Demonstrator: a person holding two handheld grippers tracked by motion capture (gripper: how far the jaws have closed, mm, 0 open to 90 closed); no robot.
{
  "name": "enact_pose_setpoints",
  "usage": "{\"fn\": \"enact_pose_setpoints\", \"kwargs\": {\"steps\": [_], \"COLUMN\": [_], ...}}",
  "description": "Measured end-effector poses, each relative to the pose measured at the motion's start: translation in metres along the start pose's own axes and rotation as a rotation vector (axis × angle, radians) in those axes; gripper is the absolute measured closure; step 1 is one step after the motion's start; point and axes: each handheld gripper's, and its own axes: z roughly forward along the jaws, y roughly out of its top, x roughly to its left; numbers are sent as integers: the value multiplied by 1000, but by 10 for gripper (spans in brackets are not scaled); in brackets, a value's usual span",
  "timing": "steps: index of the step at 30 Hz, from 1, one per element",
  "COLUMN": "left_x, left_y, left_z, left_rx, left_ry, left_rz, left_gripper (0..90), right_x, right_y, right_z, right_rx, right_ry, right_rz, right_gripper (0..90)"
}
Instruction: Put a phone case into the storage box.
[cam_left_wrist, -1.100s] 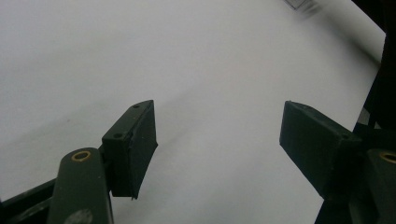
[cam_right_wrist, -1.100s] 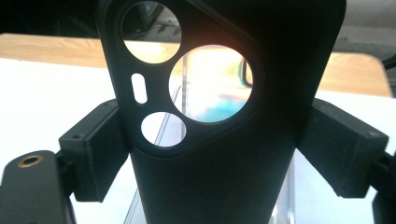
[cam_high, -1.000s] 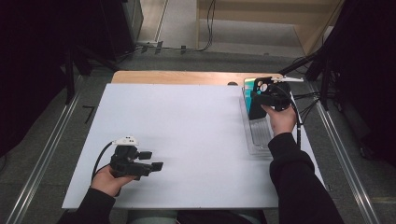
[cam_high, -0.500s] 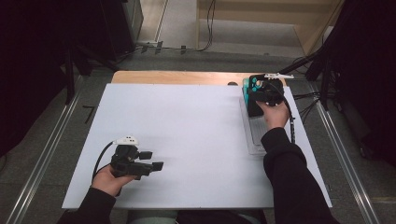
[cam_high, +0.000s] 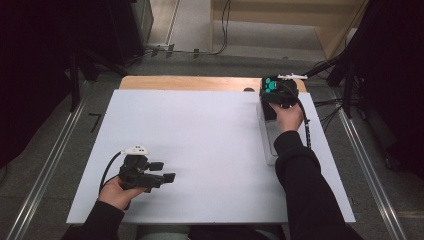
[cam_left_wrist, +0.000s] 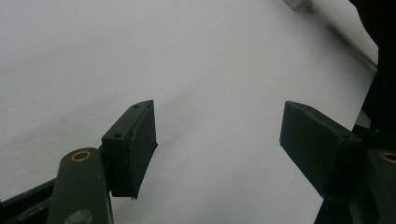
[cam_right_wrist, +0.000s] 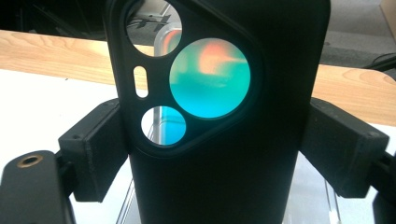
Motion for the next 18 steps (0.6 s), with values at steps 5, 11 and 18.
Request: {"fn": "enact_pose_setpoints", "kwargs": {"steps": [5,11,18], "left_x": [1,0,3], "left_y": [0,0,0], "left_z": [0,0,-1], "left_rx": [1,-3,-5], "left_ry": [2,1,6], "left_rz": [0,-6,-12], "left_gripper": [275,275,275], "right_x": [-1,-5,-6], "right_y": [0,-1,0], "right_z": [5,8,3], "right_rx": [7,20,56], "right_ry": [-13,45,68], "right_rz": [1,39,30], "right_gripper": [105,0,0]}}
